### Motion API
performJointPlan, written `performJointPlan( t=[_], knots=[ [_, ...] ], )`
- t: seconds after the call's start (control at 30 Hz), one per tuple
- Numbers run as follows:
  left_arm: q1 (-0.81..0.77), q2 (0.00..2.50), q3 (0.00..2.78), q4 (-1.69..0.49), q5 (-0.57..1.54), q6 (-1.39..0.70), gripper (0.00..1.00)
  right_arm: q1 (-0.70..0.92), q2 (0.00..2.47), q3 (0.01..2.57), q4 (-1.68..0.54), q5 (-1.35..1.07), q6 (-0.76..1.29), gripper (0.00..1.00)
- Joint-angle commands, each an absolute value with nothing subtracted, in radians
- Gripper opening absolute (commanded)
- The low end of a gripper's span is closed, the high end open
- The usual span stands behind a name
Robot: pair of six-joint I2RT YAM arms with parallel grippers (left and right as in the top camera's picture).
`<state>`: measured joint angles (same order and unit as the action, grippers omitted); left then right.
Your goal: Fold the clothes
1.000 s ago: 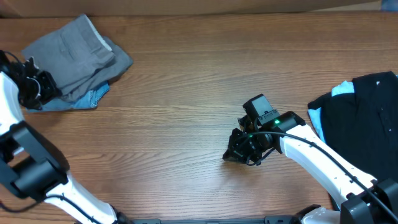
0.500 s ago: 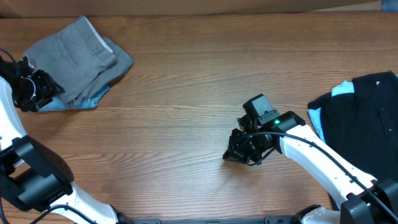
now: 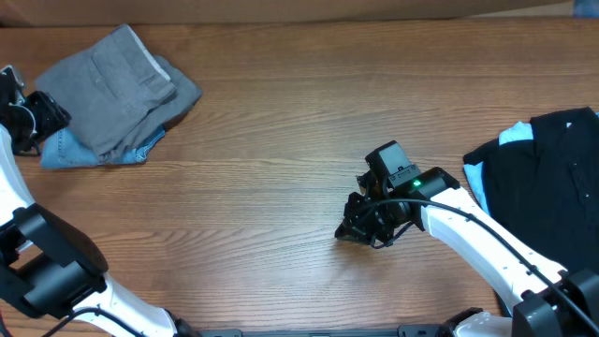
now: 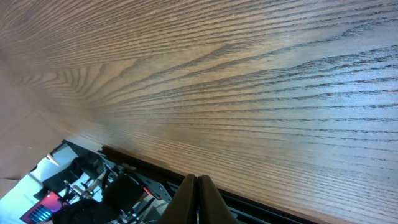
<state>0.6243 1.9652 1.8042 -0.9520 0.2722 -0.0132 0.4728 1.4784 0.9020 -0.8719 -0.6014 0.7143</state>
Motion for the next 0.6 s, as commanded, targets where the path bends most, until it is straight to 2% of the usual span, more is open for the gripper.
performJointPlan(
  t=[0.0,0.1,0.27,0.37,0.4,0.5,0.57],
  knots=[
    [0.629,2.048,1.821,-0.907,0.298,-0.023,0.52,0.476,1.468,0.918,-0.867,-0.596,0.706,0.05],
    [0.629,2.112,1.821,-0.840,0.423,-0.049,0.51,0.476,1.468,0.918,-0.863,-0.596,0.706,0.05],
    [0.644,2.170,1.821,-0.732,0.447,-0.131,0.52,0.476,1.468,0.918,-0.870,-0.596,0.706,0.05],
    [0.670,2.169,1.828,-0.675,0.488,-0.148,0.56,0.476,1.468,0.918,-0.868,-0.596,0.707,0.05],
    [0.679,2.169,1.832,-0.664,0.493,-0.154,0.59,0.476,1.468,0.918,-0.866,-0.596,0.707,0.06],
    [0.708,2.171,1.832,-0.630,0.513,-0.162,0.81,0.476,1.468,0.918,-0.852,-0.596,0.707,0.08],
    [0.722,2.172,1.832,-0.620,0.521,-0.162,0.83,0.476,1.468,0.918,-0.841,-0.596,0.707,0.09]
  ],
)
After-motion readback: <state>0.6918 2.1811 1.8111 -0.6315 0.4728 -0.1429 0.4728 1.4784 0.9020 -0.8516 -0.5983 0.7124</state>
